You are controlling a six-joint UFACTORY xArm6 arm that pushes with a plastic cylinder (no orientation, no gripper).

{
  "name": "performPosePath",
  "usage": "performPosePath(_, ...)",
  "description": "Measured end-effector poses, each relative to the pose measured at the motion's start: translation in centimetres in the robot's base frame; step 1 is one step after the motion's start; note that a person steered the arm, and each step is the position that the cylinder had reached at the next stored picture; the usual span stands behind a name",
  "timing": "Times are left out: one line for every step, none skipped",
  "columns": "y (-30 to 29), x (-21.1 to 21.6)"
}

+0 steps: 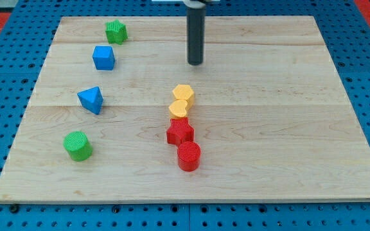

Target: Slide the heart parallel to the red star

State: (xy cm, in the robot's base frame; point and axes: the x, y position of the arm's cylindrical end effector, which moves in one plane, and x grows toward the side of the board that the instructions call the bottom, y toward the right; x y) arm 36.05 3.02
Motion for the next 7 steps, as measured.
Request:
performPosePath(0.2,6.9)
performPosePath(0.2,8.8)
performPosePath(-1.1,8.9)
performPosePath(-2.4,10.6)
performPosePath(-4.7,9.7)
performPosePath(-10.8,9.1)
performPosePath(-14.8,9.4)
